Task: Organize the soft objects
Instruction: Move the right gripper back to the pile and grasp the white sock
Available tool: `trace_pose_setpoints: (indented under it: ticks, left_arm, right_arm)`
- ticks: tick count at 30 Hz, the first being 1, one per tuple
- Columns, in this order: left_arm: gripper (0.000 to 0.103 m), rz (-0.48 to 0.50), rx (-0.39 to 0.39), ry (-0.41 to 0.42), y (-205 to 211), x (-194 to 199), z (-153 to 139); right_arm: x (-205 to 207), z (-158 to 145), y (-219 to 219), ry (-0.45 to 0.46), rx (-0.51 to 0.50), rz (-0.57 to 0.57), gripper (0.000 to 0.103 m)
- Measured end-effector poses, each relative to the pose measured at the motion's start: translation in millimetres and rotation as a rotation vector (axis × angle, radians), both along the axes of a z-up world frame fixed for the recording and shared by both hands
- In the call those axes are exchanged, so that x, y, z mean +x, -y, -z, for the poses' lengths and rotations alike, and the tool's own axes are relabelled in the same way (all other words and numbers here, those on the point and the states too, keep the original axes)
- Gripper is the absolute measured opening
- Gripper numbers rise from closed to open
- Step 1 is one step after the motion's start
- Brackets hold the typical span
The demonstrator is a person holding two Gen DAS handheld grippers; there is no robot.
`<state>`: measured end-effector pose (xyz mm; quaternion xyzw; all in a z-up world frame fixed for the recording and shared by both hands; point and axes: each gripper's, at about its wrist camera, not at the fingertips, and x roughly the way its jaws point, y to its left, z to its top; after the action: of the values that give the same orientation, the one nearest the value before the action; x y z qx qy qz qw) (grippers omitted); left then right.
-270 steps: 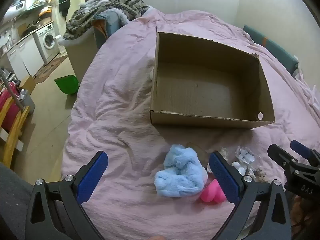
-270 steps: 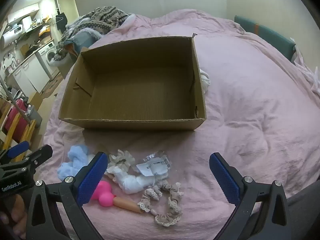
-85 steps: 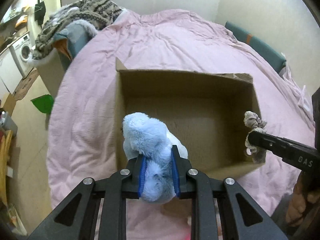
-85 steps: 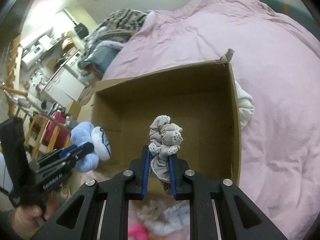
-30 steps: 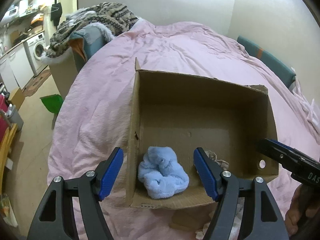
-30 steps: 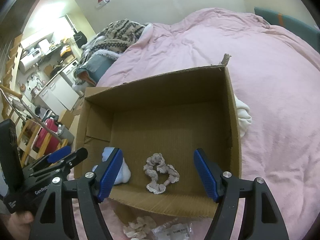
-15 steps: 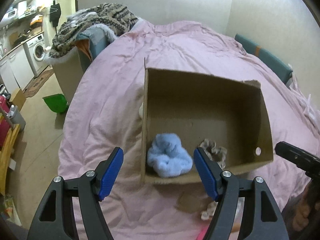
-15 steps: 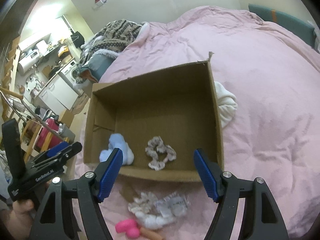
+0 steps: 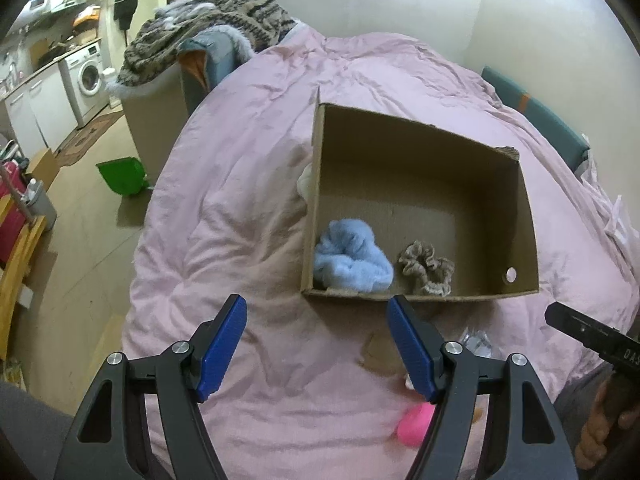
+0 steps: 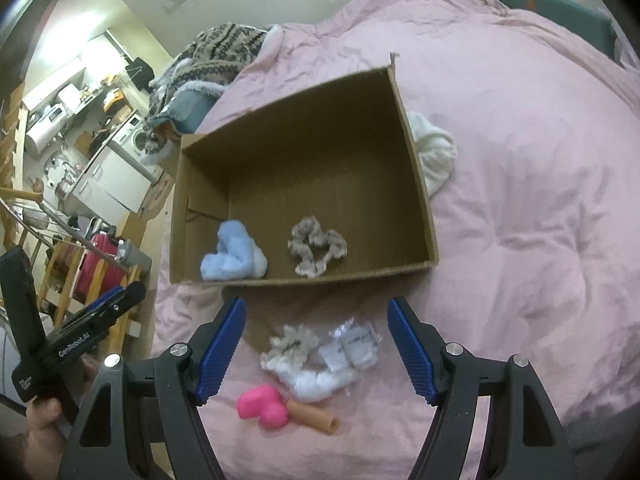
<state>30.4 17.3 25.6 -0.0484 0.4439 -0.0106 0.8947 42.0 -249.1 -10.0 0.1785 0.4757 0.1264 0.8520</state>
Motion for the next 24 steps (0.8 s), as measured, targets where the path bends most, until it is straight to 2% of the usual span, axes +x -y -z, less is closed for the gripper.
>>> trace_pose_setpoints:
  ticks: [7,12,15,18,21,24]
  left_arm:
    - [0.07,-0.053,-0.023,-0.061,-9.0,-2.3,13.0]
    - [0.07,-0.062,-0.022,-0.094,-6.4,4.1,23.3]
    - [0.07,-0.056,-0.023,-0.111,-4.2,6.4,27.7]
    - [0.07,-0.055,-0.025,-0.114,-4.3,7.1,28.8]
    - [0.07,-0.052,-0.036,-0.122,-3.9,8.7,32.4]
    - [0.07,-0.043,-0.034,-0.128,0.1,10.8,34.8]
  right_arm:
    - [-6.3,25.8,-4.7,-0.12,0.032,0.003,0.077]
    - [3.9,56.0,-9.8,-0.247,0.075,-0.01,0.077]
    - [8.4,71.5,-19.0,-0.313,0.044,-0.04,0.077]
    - [5.5,85.0,-24.7,-0.377,0.085,-0.075,0.077]
    - [5.6,96.5,-29.2,-0.423,0.07,-0.084,0.077]
    - [11.6,103.8,-33.4,-0.437,0.097,-0.09,0.068]
